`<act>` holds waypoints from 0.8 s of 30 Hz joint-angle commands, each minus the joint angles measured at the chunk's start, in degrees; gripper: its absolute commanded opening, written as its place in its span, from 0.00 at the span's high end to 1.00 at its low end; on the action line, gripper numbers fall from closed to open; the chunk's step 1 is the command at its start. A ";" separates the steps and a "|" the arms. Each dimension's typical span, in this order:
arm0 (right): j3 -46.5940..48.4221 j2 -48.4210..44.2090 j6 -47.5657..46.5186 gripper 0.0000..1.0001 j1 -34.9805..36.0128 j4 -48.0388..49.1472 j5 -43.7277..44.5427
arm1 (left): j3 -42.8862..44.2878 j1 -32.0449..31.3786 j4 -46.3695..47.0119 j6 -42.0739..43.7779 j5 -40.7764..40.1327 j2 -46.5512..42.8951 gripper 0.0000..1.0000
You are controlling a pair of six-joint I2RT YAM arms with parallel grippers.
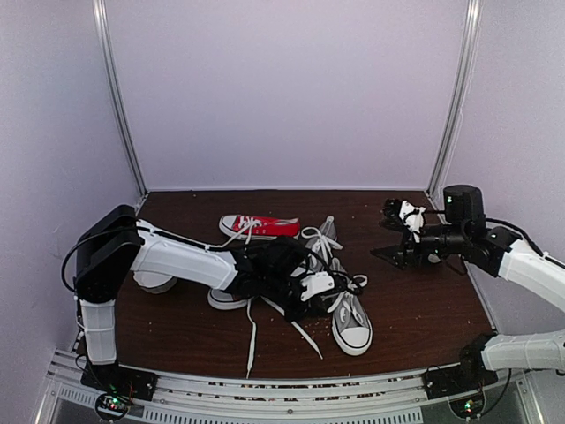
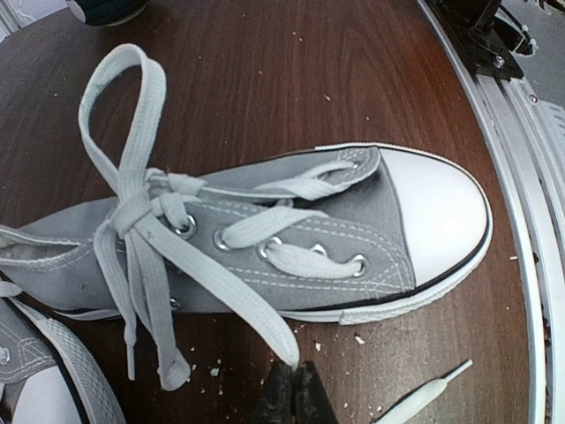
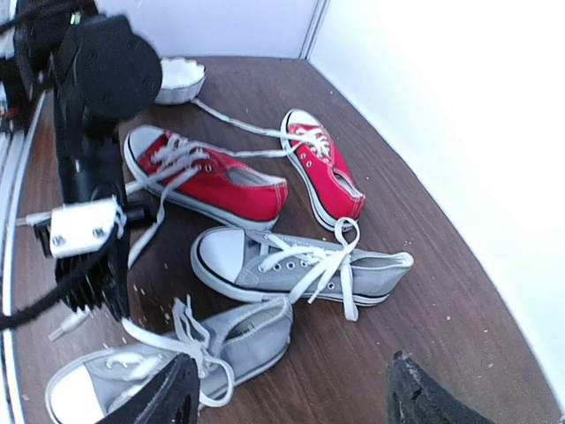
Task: Tie the shoes
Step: Pull the crossed shoelace on the shoe, then adjust the loops with the shoelace on the shoe.
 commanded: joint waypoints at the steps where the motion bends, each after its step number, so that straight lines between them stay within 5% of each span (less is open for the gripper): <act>1: 2.89 3.09 -23.63 0.27 2.19 -15.61 8.23 | 1.16 -0.36 0.13 1.48 1.76 0.28 1.00; 2: 3.06 4.24 -25.91 0.27 3.09 -17.39 9.56 | 0.86 -0.36 0.18 1.98 2.94 -0.04 1.00; 6: 4.01 9.27 -29.37 0.25 5.05 -21.01 13.61 | -1.77 -0.29 1.38 4.27 6.24 -3.43 0.71; 9: 6.68 13.50 -29.87 0.25 5.17 -22.37 13.69 | -3.24 0.34 -1.03 6.49 6.62 -6.11 0.58; 14: 11.41 20.59 -29.55 0.25 6.88 -27.38 14.21 | -2.83 2.68 -3.86 6.30 -4.11 -6.55 0.35; 24: 10.86 23.99 -29.92 0.31 7.54 -23.50 11.01 | 3.02 4.30 -2.52 6.65 -9.16 1.29 0.27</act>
